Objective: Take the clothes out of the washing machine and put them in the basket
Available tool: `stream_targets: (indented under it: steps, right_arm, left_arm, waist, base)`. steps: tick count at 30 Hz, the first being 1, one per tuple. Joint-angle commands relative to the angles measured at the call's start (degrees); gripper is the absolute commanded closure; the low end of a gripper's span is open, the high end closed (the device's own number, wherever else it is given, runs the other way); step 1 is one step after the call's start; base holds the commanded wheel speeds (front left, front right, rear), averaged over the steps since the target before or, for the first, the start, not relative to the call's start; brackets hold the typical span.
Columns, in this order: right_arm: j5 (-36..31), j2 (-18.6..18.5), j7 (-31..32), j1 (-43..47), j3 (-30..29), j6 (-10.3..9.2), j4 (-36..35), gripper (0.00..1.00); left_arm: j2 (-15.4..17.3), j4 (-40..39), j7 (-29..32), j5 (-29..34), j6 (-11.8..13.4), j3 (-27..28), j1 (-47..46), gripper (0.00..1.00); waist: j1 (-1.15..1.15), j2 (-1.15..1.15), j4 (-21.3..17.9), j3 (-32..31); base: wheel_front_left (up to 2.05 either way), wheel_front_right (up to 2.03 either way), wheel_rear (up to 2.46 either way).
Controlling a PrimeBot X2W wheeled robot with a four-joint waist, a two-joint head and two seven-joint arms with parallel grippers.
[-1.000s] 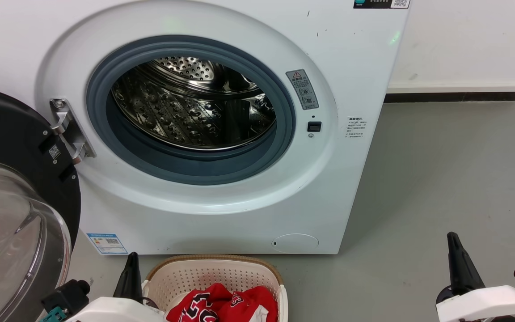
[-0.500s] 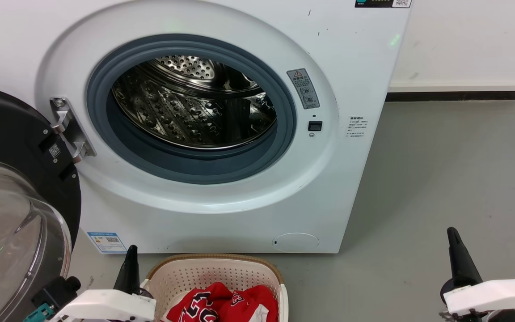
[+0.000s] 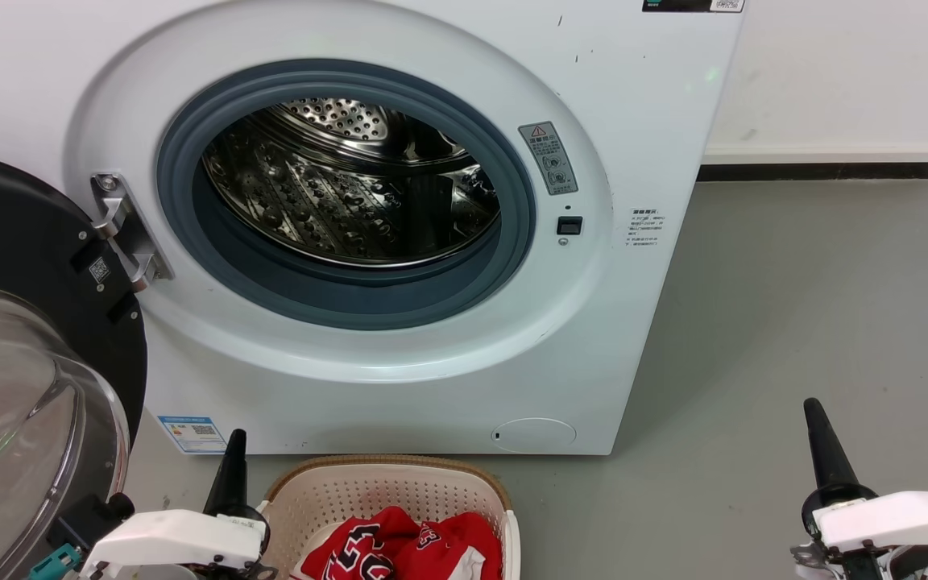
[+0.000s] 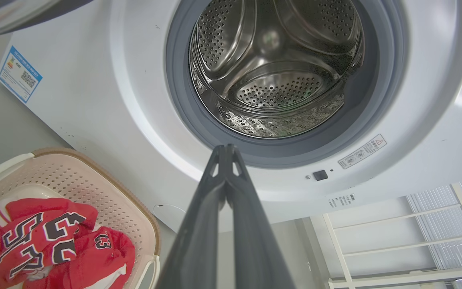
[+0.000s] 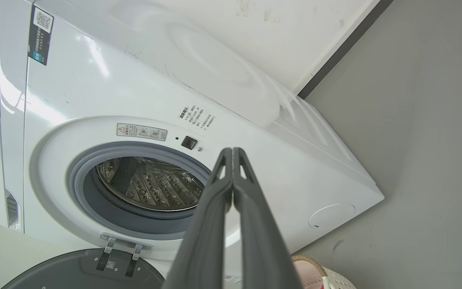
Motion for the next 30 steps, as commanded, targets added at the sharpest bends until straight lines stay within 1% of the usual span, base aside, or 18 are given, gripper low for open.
stream_targets:
  steps: [1, 30]
  right_arm:
    - [1.62, -0.24, 0.33, -1.30, -0.21, 0.00, -0.19, 1.00]
    - [19.10, -0.30, 4.45, -3.60, -0.74, 0.00, 1.10, 1.00]
  left_arm:
    - [0.00, -0.31, 0.30, -1.48, -0.43, 0.25, -1.26, 1.00]
    - [-0.02, 0.29, 4.36, -18.43, -2.19, 1.83, -3.42, 1.00]
  waist:
    - [0.00, 0.00, 0.01, 0.02]
    - [0.00, 0.00, 0.29, 0.43]
  base:
    - [0.00, 0.00, 0.00]
    - [0.00, 0.00, 0.00]
